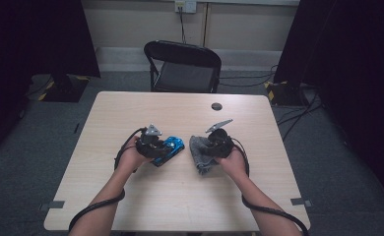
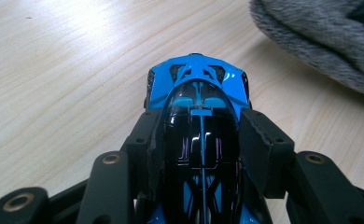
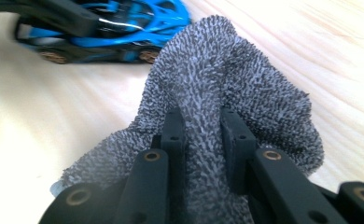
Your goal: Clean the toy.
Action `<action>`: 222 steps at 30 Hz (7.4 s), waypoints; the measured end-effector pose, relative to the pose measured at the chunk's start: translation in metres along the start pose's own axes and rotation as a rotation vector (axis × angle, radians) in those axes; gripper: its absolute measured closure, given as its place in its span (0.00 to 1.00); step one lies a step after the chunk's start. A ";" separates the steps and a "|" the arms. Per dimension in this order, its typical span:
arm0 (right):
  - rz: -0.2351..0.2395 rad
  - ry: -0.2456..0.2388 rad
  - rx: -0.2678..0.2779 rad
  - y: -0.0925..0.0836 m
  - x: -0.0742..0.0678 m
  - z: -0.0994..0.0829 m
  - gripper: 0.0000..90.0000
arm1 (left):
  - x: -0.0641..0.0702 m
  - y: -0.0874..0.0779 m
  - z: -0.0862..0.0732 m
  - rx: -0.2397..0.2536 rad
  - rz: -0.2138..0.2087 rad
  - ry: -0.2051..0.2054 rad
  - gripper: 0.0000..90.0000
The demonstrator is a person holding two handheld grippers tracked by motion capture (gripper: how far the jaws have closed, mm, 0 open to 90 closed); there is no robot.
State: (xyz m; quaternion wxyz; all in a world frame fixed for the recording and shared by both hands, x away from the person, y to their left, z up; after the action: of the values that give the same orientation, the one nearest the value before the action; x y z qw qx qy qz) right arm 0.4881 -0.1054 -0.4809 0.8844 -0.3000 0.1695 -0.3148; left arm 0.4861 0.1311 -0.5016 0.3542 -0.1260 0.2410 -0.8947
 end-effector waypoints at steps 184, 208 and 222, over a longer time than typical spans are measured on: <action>0.269 -0.079 -0.052 0.043 -0.091 -0.012 0.84 | 0.002 0.000 -0.001 0.003 0.025 0.000 0.57; 0.347 -0.097 -0.039 0.045 -0.115 -0.016 0.84 | 0.003 0.001 -0.001 0.007 0.030 -0.001 0.57; 0.389 -0.136 -0.041 0.037 -0.126 -0.016 0.83 | 0.004 0.001 0.000 0.014 0.040 -0.004 0.56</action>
State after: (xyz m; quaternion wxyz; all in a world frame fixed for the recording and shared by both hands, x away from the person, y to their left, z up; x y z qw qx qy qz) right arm 0.4029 -0.0062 -0.5030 0.9316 -0.3001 0.1706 -0.1136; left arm 0.4838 0.1275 -0.5023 0.3732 -0.1204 0.2367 -0.8889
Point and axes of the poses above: each handheld gripper's, and its own axes: y roughly forward along the jaws, z roughly out of its top, x roughly to its right, the point moved 4 cm from there along y, roughly forward along the jaws, and after that the axes turned 12 degrees about x, right-handed, at the moved point
